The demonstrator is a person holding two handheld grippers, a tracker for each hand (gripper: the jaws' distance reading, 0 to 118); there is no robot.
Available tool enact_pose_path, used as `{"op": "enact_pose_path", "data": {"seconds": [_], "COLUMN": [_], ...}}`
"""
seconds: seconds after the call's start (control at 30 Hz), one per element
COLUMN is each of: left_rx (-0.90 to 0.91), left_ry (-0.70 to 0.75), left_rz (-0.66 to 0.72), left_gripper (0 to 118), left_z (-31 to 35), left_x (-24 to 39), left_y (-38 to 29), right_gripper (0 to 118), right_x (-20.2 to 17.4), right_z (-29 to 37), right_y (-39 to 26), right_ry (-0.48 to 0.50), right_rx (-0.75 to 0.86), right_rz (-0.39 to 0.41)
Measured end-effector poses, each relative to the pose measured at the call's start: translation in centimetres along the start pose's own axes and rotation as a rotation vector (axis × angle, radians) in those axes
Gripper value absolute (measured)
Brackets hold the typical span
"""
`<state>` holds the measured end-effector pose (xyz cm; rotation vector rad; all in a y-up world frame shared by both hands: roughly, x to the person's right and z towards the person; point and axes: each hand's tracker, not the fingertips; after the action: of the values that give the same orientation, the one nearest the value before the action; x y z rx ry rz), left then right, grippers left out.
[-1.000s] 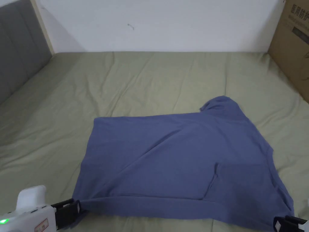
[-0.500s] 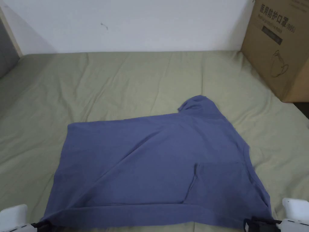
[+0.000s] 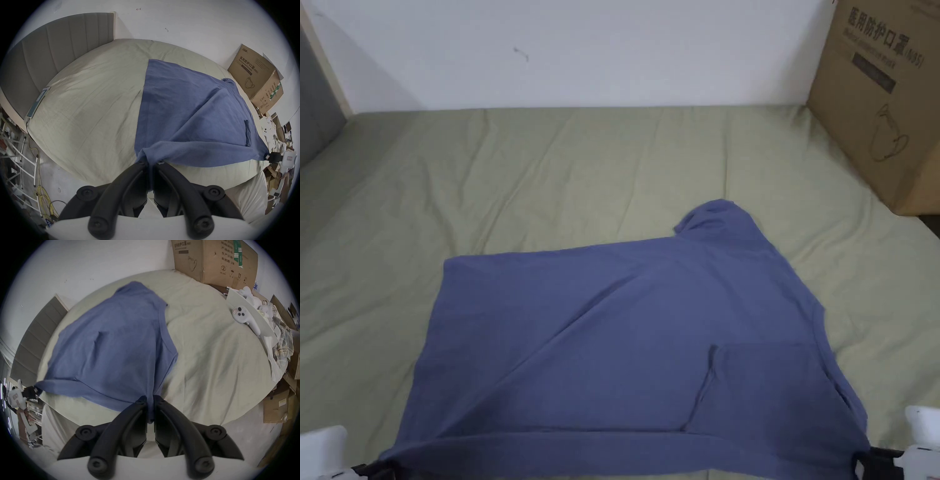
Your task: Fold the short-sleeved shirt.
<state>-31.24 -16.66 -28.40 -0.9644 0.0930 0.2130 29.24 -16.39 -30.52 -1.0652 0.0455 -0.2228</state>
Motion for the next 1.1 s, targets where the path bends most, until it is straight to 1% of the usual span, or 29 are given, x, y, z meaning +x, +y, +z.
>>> {"op": "enact_pose_path", "data": {"seconds": [0.07,0.1,0.13,0.2,0.27,0.3,0.33,0.4,0.57,0.6,0.63,0.67,0.7,0.73,0.8,0.83,0.87,0.9,0.93,0.97,1.0,1.03,1.07,1.1], "left_rx": [0.005,0.009,0.011,0.023,0.04,0.036,0.037,0.04,-0.016,-0.027,-0.039,-0.051,-0.044,-0.025,0.029,0.02,0.022,0.033,0.047,0.062,0.063,0.062,0.059,0.041], "left_ry": [0.006,0.007,0.013,0.025,0.036,0.032,0.027,-0.012,0.015,0.022,0.022,0.04,0.046,0.037,0.016,0.018,0.016,0.01,0.0,0.0,0.002,0.003,-0.022,-0.052], "left_rz": [-0.018,-0.032,-0.046,-0.075,-0.097,-0.099,-0.097,-0.076,-0.098,-0.089,-0.072,-0.054,-0.033,-0.018,0.005,0.0,0.002,0.005,0.008,0.012,0.009,-0.004,-0.015,-0.036], "left_gripper": [5,5,5,5,5,5,5,5,6,16,41,72,98,104,102,100,93,67,37,10,3,1,1,1], "left_z": [0.3,0.5,0.6,0.4,0.0,-0.3,-0.8,-2.2,-7.5,-8.1,-8.4,-8.5,-8.2,-7.6,-5.8,-4.9,-4.1,-3.1,-2.2,-1.5,-1.1,-0.8,-0.5,-0.7], "left_x": [0.3,0.4,0.4,0.7,0.8,1.3,1.2,1.1,1.6,1.6,1.5,1.2,0.9,0.5,-0.2,-0.4,-0.6,-0.7,-0.8,-0.8,-0.7,-0.6,-0.5,-0.1], "left_y": [0.7,1.1,1.7,3.1,4.6,5.6,6.6,8.4,11.4,11.8,12.0,12.2,12.2,12.1,11.6,11.2,10.8,10.2,9.4,8.5,7.5,6.5,5.8,5.1], "right_gripper": [7,7,7,7,7,7,7,7,7,17,37,60,76,76,76,76,74,62,37,7,2,1,1,1], "right_x": [0.2,-1.3,-1.4,-1.3,-1.4,-1.5,-1.7,-1.7,-2.6,-2.8,-2.9,-3.2,-3.3,-3.2,-3.0,-2.9,-2.9,-2.6,-2.6,-2.7,-2.9,-2.9,-2.9,-3.1], "right_z": [1.4,2.3,2.8,3.1,2.6,1.9,1.2,-1.0,-8.1,-9.3,-10.0,-10.4,-10.2,-9.7,-8.1,-7.1,-6.1,-4.9,-3.8,-3.0,-2.5,-2.0,-1.7,-1.6], "right_y": [1.2,1.5,2.4,4.7,7.4,8.9,10.4,13.4,17.9,18.3,18.5,18.7,18.6,18.3,17.6,17.2,16.6,15.6,14.7,13.7,12.6,11.4,10.5,9.5], "right_ry": [0.02,0.029,0.04,0.068,0.071,0.064,0.035,0.029,-0.012,-0.024,-0.07,-0.116,-0.126,-0.1,-0.072,-0.051,-0.03,-0.008,0.005,0.001,-0.01,-0.01,0.012,0.03], "right_rx": [0.037,0.041,0.054,0.074,0.08,0.071,0.064,0.039,-0.042,-0.07,-0.086,-0.087,-0.079,-0.055,-0.02,-0.002,0.024,0.058,0.085,0.095,0.095,0.093,0.069,0.059], "right_rz": [-0.011,-0.017,-0.028,-0.059,-0.074,-0.071,-0.062,-0.041,-0.036,-0.051,-0.054,-0.045,-0.026,-0.013,-0.019,-0.032,-0.045,-0.051,-0.052,-0.054,-0.057,-0.071,-0.088,-0.082]}}
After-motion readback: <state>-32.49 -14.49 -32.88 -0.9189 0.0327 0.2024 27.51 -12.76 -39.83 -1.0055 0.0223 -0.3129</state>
